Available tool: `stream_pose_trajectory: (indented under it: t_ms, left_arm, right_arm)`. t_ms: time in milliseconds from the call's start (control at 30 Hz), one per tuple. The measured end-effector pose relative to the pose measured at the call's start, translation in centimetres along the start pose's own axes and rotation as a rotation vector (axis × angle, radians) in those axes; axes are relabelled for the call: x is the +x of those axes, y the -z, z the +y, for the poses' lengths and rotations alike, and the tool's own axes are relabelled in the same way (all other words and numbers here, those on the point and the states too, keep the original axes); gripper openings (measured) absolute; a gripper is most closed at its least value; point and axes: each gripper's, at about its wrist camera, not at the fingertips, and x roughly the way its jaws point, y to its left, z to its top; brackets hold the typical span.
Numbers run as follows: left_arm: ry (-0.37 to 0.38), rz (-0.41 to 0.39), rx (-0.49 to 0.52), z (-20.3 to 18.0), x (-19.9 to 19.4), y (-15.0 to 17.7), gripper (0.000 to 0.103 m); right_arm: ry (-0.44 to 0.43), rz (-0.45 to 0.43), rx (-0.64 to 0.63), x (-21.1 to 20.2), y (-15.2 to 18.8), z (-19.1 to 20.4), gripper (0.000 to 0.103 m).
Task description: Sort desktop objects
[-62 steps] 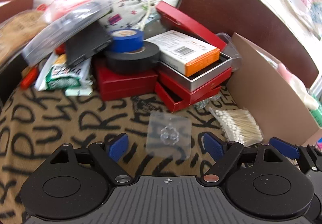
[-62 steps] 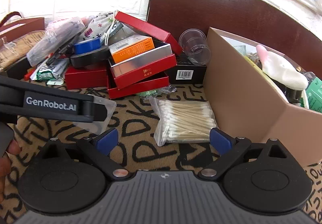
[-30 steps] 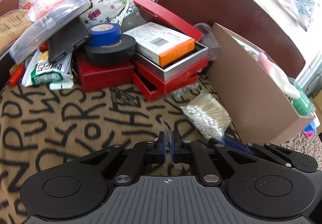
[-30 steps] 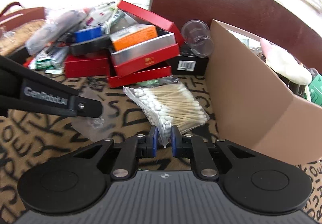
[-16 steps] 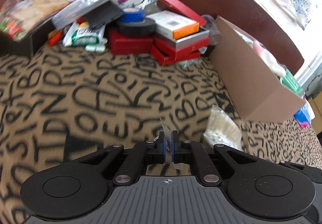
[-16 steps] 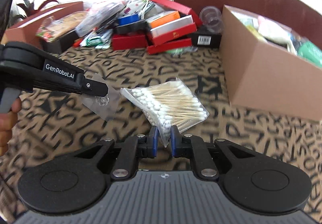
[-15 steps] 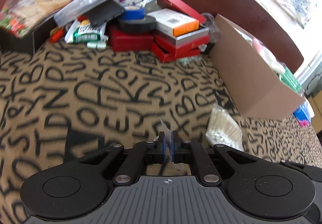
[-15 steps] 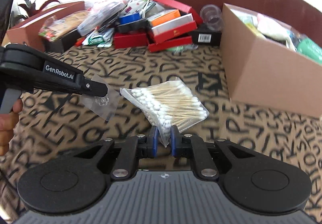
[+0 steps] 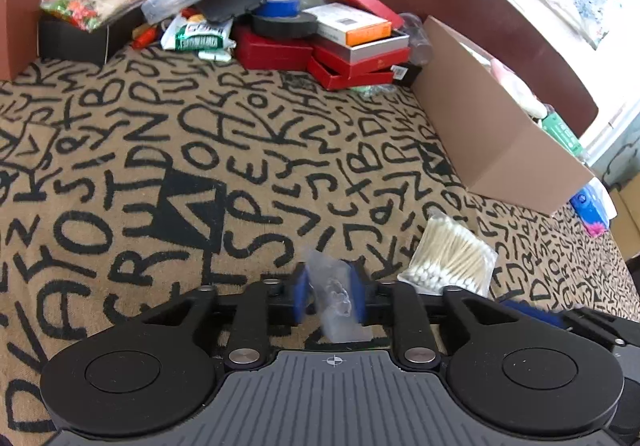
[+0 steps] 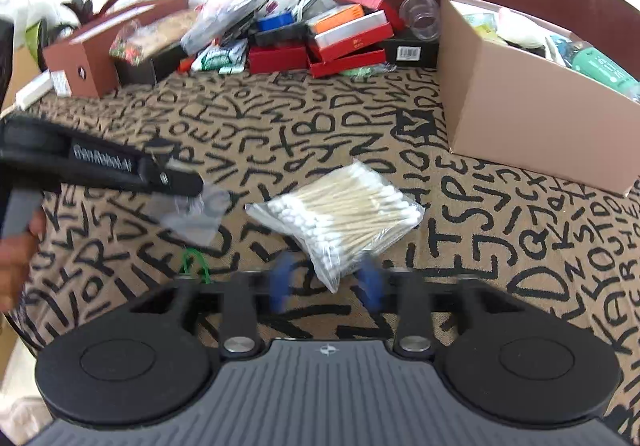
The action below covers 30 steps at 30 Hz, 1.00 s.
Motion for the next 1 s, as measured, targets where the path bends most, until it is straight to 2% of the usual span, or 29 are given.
stream_pose_trajectory:
  t_ms: [33,133,233,333,400,500,667,700,800,867,900,933,1000]
  left_arm:
    - [0.003,0.004,-0.009,0.1,0.1,0.0,0.058]
    - [-0.023,-0.013,-0.037,0.4,0.3,0.0,0.074]
    - [-0.003,0.001,-0.029,0.3,0.4,-0.2,0.081]
    - [0.005,0.017,0.019,-0.2,0.5,0.0,0.082]
    - [0.011,0.025,0.060,-0.6,0.6,0.2,0.080]
    - [0.014,0.039,0.090,-0.8,0.8,0.3,0.061]
    - [0.021,0.043,0.070,-0.4,0.9,0.2,0.045]
    - [0.034,0.049,0.070,-0.4,0.9,0.1,0.039]
    - [0.064,0.055,0.059,-0.5,1.1,0.2,0.040]
    - [0.053,0.052,0.073,-0.8,1.3,0.4,0.040]
    - [0.049,0.052,0.086,-0.9,1.3,0.4,0.035]
    - [0.047,0.056,0.097,-1.1,1.3,0.4,0.025]
    - [0.055,0.065,0.096,-1.0,1.4,0.3,0.025]
  right_arm:
    - [-0.002,-0.015,0.011,-0.2,0.0,0.0,0.072]
    - [0.003,-0.041,-0.001,-0.1,-0.4,0.1,0.075]
    - [0.031,-0.019,0.015,0.8,-0.9,-0.1,0.083]
    - [0.021,-0.006,0.069,1.4,-1.1,-0.6,0.085]
    - [0.019,0.005,0.104,1.7,-1.1,-1.1,0.087]
    - [0.012,0.019,0.154,2.0,-1.0,-1.6,0.087]
    - [0.011,0.020,0.244,2.7,-1.2,-2.5,0.087]
    - [0.010,0.027,0.249,3.0,-1.3,-2.6,0.087]
    - [0.009,0.038,0.255,3.9,-1.4,-2.4,0.087]
    - [0.011,0.032,0.255,4.2,-1.4,-2.1,0.087]
    - [0.011,0.029,0.255,4.3,-1.5,-2.0,0.086]
    - [0.009,0.027,0.258,4.3,-1.5,-1.9,0.081]
    - [0.004,0.018,0.264,4.3,-1.5,-2.0,0.078]
